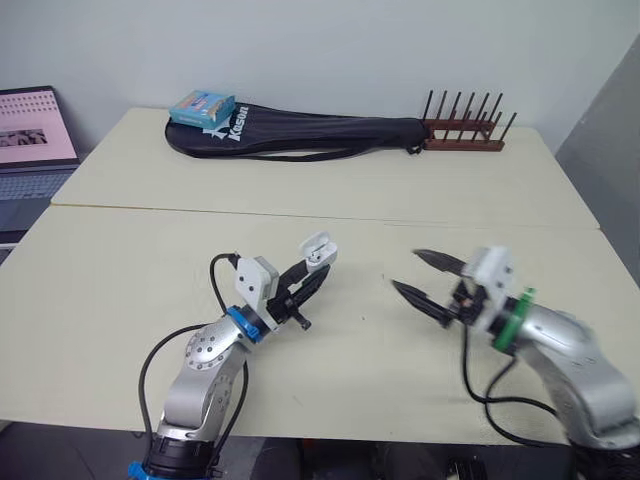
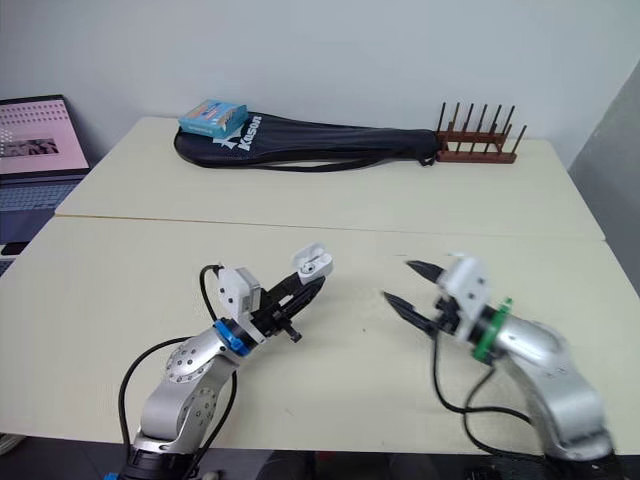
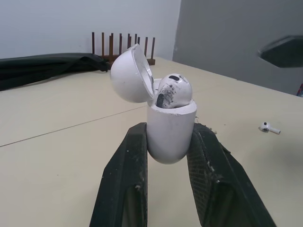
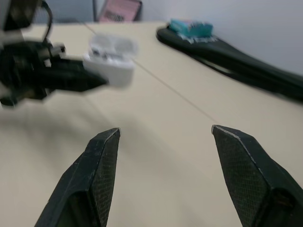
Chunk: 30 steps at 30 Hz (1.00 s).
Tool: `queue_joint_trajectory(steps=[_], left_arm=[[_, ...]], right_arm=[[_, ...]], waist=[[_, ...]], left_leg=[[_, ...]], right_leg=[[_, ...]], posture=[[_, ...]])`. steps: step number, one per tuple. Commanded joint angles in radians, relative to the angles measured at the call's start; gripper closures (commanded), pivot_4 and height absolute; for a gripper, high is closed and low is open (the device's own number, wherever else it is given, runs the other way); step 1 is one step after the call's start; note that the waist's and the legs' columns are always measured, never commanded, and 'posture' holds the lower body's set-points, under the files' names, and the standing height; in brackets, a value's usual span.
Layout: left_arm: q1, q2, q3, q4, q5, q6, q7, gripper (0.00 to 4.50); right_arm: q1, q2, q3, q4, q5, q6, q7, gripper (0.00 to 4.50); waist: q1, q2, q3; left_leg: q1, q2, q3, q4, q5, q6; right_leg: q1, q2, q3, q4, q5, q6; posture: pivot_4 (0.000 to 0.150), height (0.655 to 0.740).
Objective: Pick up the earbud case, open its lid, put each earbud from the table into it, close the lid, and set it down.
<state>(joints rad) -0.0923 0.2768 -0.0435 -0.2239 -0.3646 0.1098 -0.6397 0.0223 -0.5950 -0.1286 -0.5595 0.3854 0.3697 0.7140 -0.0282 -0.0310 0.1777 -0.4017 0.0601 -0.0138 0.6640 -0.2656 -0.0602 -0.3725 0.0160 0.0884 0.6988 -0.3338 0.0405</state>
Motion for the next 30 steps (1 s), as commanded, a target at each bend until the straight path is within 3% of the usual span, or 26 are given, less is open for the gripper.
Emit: queue_joint_trajectory(steps=[1,6,11,14,16,22,30], left_arm=[[-0.001,-0.008,0.001,-0.017,0.009,-0.037,0.005,3.7],[-0.003,-0.011,0.009,0.001,0.019,-0.052,0.005,3.7],[-0.008,-0.014,0.009,0.018,0.025,-0.066,0.004,3.7],[-0.008,-0.016,0.008,0.02,0.029,-0.07,0.006,3.7],[-0.005,-0.016,0.009,0.02,0.03,-0.073,0.006,3.7],[-0.001,-0.012,0.01,0.02,0.032,-0.075,0.004,3.7],[-0.003,-0.014,-0.001,0.019,0.037,-0.069,0.005,3.7]], right_arm=[[0.114,-0.046,-0.187,0.021,0.034,-0.084,0.063,1.3],[0.333,-0.069,-0.371,0.137,0.01,-0.19,0.134,1.3],[0.447,-0.067,-0.442,0.254,-0.011,-0.26,0.16,1.3],[0.477,-0.068,-0.458,0.308,-0.018,-0.277,0.164,0.67],[0.491,-0.076,-0.459,0.342,-0.031,-0.302,0.173,0.02],[0.44,-0.089,-0.416,0.312,-0.038,-0.281,0.16,0.0],[0.207,-0.08,-0.19,0.232,-0.14,-0.053,-0.013,0.0]], waist=[[0.0,0.0,0.0],[0.0,0.0,0.0],[-0.004,0.001,0.0],[-0.005,0.001,-0.001],[-0.004,0.001,-0.001],[-0.004,0.002,-0.001],[-0.001,0.003,-0.002]], left_leg=[[0.0,0.0,0.001,0.0,0.0,0.0],[0.001,0.0,0.002,0.0,0.0,0.0],[0.002,0.0,0.005,0.0,0.0,0.0],[0.004,0.0,0.008,0.0,0.0,0.0],[0.004,0.0,0.008,0.001,0.0,0.0],[0.004,0.0,0.01,0.0,0.0,0.0],[0.004,0.0,0.01,0.001,0.0,0.0]], right_leg=[[0.0,0.0,0.0,0.0,0.0,0.0],[0.001,0.0,0.001,-0.001,0.0,0.0],[0.002,0.0,0.003,-0.001,0.0,0.0],[0.002,0.0,0.006,-0.001,0.0,0.0],[0.002,0.0,0.007,-0.001,0.0,0.0],[0.001,0.0,0.008,-0.001,0.0,0.0],[0.001,0.0,0.008,0.0,0.001,0.0]], posture=[[0.15,0.7087],[0.15,0.7087],[0.15,0.7087],[0.15,0.7087],[0.15,0.7087],[0.15,0.7087],[0.15,0.7087]])
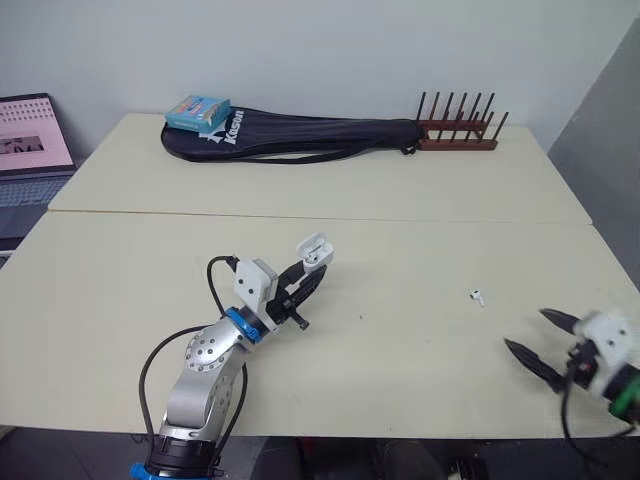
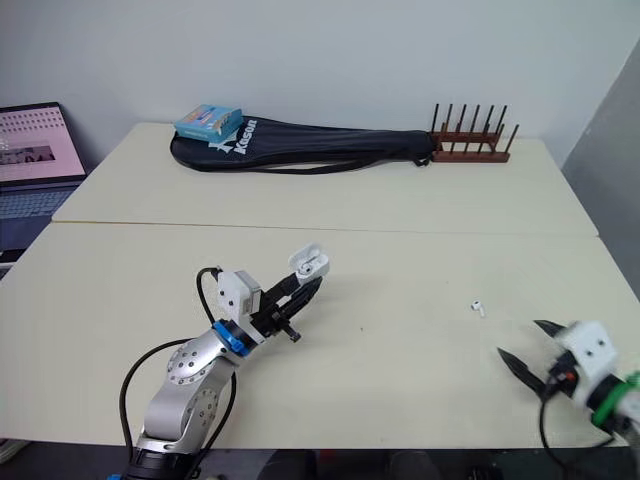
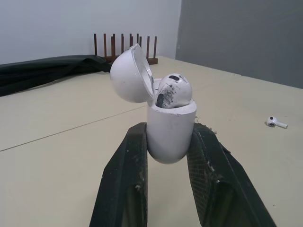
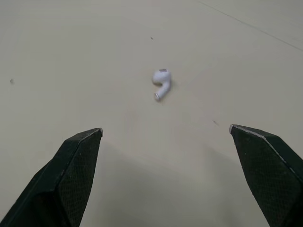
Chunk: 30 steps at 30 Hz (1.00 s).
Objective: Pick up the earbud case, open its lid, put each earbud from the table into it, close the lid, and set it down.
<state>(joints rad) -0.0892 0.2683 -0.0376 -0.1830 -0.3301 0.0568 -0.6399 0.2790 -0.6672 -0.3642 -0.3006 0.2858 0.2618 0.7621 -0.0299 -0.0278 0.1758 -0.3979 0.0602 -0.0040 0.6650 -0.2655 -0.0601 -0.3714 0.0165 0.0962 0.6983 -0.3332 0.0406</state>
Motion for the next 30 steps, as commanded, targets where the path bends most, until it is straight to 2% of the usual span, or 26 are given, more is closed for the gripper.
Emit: queue_joint_trajectory(steps=[1,7,11,23,26,30], left_arm=[[-0.008,-0.006,-0.008,-0.022,0.003,-0.015,0.005,3.7],[-0.013,-0.008,-0.018,-0.018,0.009,-0.016,0.009,3.7],[-0.011,-0.008,-0.021,-0.02,0.012,-0.018,0.014,3.7],[0.016,-0.01,-0.02,-0.038,0.016,-0.021,0.025,3.7],[0.006,-0.012,-0.022,-0.029,0.016,-0.02,0.023,3.7],[0.002,-0.011,-0.022,-0.024,0.017,-0.02,0.018,3.7]], right_arm=[[-0.095,0.003,0.076,-0.013,-0.05,0.076,-0.082,0.0],[-0.312,0.073,0.17,0.117,-0.075,0.168,-0.179,0.0],[-0.372,0.079,0.182,0.194,-0.091,0.194,-0.209,0.0],[-0.294,0.045,0.171,0.152,-0.046,0.297,-0.188,0.0],[-0.294,0.054,0.175,0.147,-0.037,0.304,-0.196,0.65],[-0.297,0.053,0.184,0.157,-0.036,0.303,-0.2,2.01]], waist=[[0.001,0.0,0.0],[0.001,0.0,0.0],[0.004,0.0,0.0],[0.004,0.0,-0.001],[0.004,0.0,-0.001],[0.004,0.0,-0.001]], left_leg=[[0.0,0.0,0.0,0.0,0.0,0.0],[-0.001,0.0,0.0,0.0,0.0,0.0],[-0.002,0.0,0.0,0.0,0.0,0.0],[-0.001,0.0,-0.001,0.0,0.0,0.0],[-0.001,0.0,-0.001,0.0,0.0,0.0],[-0.001,0.0,-0.001,0.001,0.0,0.0]], right_leg=[[0.0,0.0,0.0,0.0,0.0,0.0],[-0.001,0.0,0.0,0.0,0.0,0.0],[-0.001,-0.001,-0.001,0.0,0.0,0.0],[0.0,-0.001,-0.001,0.0,0.0,0.0],[0.0,-0.001,-0.001,0.0,0.0,0.0],[0.0,-0.001,-0.001,0.0,0.001,0.001]], posture=[[0.15,0.7087],[0.15,0.7087],[0.15,0.7087],[0.15,0.7087],[0.15,0.7087],[0.15,0.7087]])
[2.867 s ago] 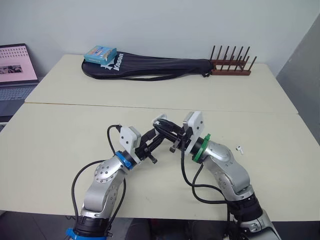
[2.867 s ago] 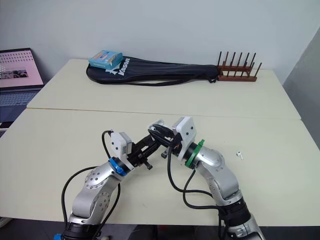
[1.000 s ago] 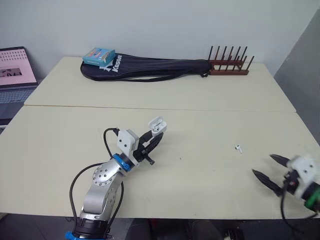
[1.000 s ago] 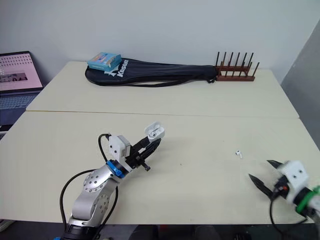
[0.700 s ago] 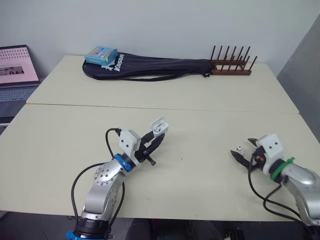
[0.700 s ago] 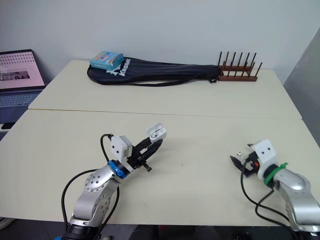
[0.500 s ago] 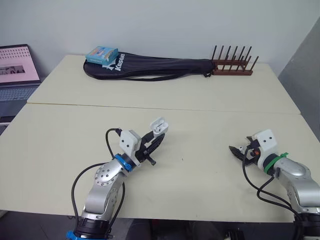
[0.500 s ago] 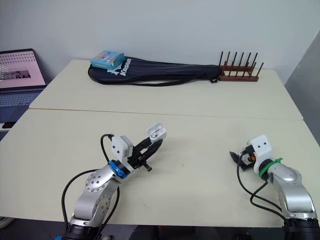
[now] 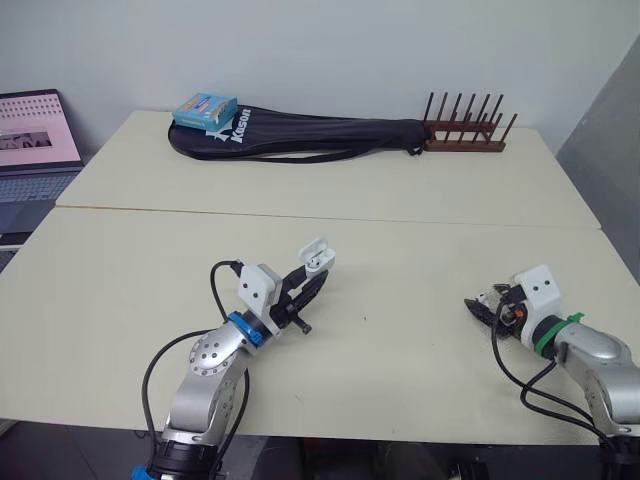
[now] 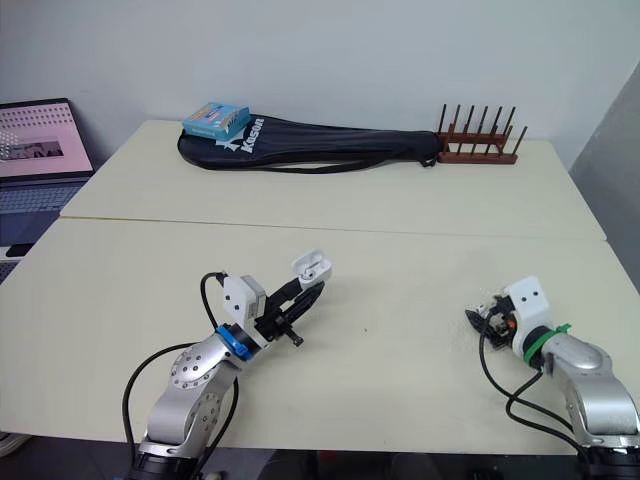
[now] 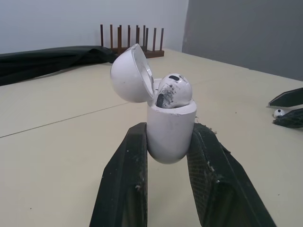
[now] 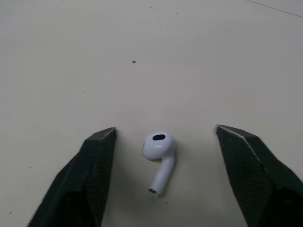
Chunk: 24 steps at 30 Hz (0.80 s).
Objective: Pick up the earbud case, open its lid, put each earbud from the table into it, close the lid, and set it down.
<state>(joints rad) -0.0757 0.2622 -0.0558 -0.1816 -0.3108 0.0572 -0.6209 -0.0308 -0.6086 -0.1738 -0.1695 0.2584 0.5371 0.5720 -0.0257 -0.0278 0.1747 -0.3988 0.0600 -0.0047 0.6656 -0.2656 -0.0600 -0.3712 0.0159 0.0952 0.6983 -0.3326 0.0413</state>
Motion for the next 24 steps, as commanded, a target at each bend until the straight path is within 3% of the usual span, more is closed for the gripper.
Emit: queue_joint_trajectory(steps=[1,6,10,17,24], left_arm=[[-0.012,-0.005,-0.004,-0.025,-0.003,-0.021,-0.002,3.7],[-0.001,-0.004,-0.005,-0.035,-0.002,-0.016,0.001,3.7],[0.015,-0.005,-0.011,-0.046,0.0,-0.016,0.004,3.7],[0.053,-0.001,-0.018,-0.083,0.001,-0.009,0.015,3.7],[0.111,0.002,-0.027,-0.132,-0.001,0.002,0.031,3.7]], right_arm=[[0.012,-0.008,-0.003,0.026,-0.01,0.027,-0.009,2.37],[0.013,-0.062,0.026,0.017,-0.013,0.004,0.069,4.06],[-0.031,-0.187,0.106,0.035,-0.022,-0.079,0.262,4.1],[-0.169,-0.424,0.264,0.112,-0.055,-0.43,0.743,4.1],[-0.193,-0.527,0.326,0.232,-0.106,-0.751,0.98,4.1]], waist=[[0.0,0.0,0.0],[0.0,0.0,0.0],[-0.002,0.0,0.0],[-0.004,0.001,0.001],[-0.003,0.001,0.001]], left_leg=[[0.0,0.0,0.0,0.0,0.0,0.0],[0.0,0.0,0.0,0.001,0.0,0.0],[0.0,0.0,0.0,0.001,0.0,0.0],[0.0,0.0,0.001,0.0,0.0,0.0],[0.0,0.001,0.001,0.0,0.0,0.0]], right_leg=[[0.0,0.0,0.0,0.0,0.0,0.0],[0.001,0.0,0.0,0.0,0.001,0.002],[0.0,0.0,0.0,-0.001,0.001,0.002],[-0.001,0.0,0.001,-0.001,0.001,0.002],[-0.001,0.0,0.001,-0.001,0.001,0.002]], posture=[[0.15,0.7087],[0.15,0.7087],[0.15,0.7087],[0.15,0.7087],[0.15,0.7087]])
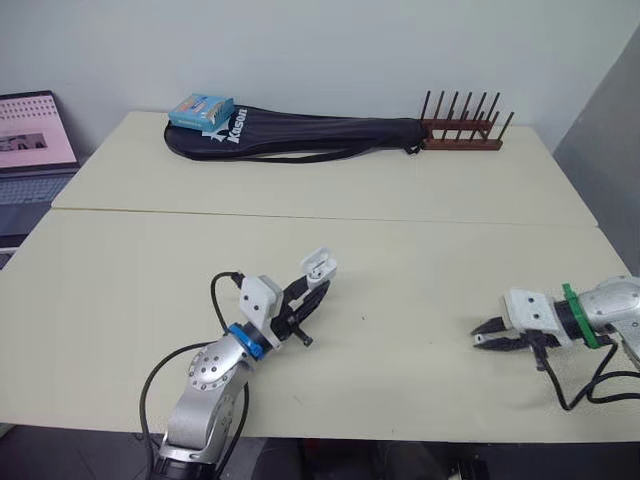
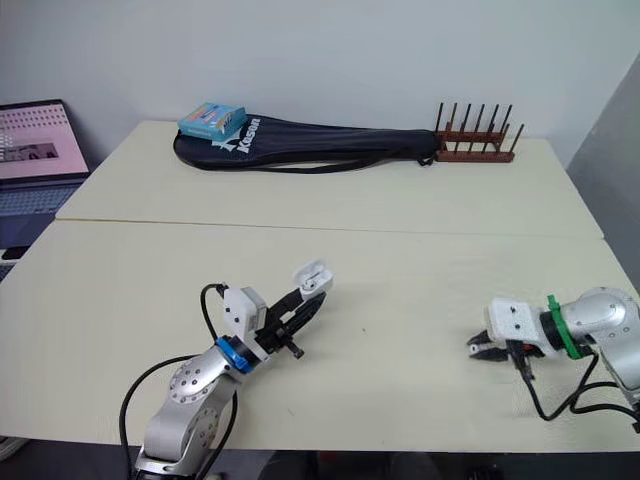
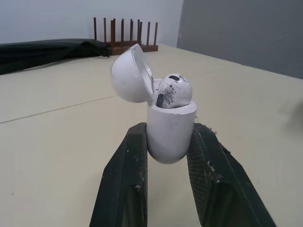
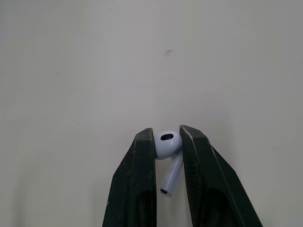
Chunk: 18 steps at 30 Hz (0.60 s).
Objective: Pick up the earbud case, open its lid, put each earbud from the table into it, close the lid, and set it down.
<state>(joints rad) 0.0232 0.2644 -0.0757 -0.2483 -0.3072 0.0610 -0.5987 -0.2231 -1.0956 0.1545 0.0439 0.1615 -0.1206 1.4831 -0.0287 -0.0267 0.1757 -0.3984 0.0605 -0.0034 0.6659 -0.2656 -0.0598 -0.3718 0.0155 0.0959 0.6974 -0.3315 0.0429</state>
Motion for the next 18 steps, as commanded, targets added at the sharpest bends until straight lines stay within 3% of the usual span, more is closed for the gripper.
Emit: queue_joint_trajectory(steps=[1,14,18], left_arm=[[0.018,-0.001,-0.009,-0.072,-0.004,0.002,0.012,3.7],[0.042,0.015,-0.002,-0.128,-0.017,0.057,0.025,3.7],[0.04,0.018,-0.001,-0.135,-0.019,0.068,0.024,3.7]], right_arm=[[0.001,-0.047,-0.001,0.034,-0.013,-0.121,0.084,4.1],[0.028,-0.043,0.037,0.1,-0.075,-0.159,0.057,4.1],[0.025,-0.033,0.042,0.114,-0.094,-0.196,0.045,2.74]], waist=[[0.0,0.0,0.0],[0.0,0.001,0.0],[0.0,0.0,0.0]], left_leg=[[0.0,0.0,0.0,0.0,0.0,0.0],[0.002,0.0,0.0,0.001,0.0,0.0],[0.003,0.0,0.0,0.002,0.0,0.0]], right_leg=[[0.0,0.0,0.0,0.0,0.0,0.0],[0.002,0.0,0.001,0.0,0.001,-0.001],[0.004,0.0,0.0,0.0,0.001,-0.001]], posture=[[0.15,0.7087],[0.15,0.7087],[0.15,0.7087]])
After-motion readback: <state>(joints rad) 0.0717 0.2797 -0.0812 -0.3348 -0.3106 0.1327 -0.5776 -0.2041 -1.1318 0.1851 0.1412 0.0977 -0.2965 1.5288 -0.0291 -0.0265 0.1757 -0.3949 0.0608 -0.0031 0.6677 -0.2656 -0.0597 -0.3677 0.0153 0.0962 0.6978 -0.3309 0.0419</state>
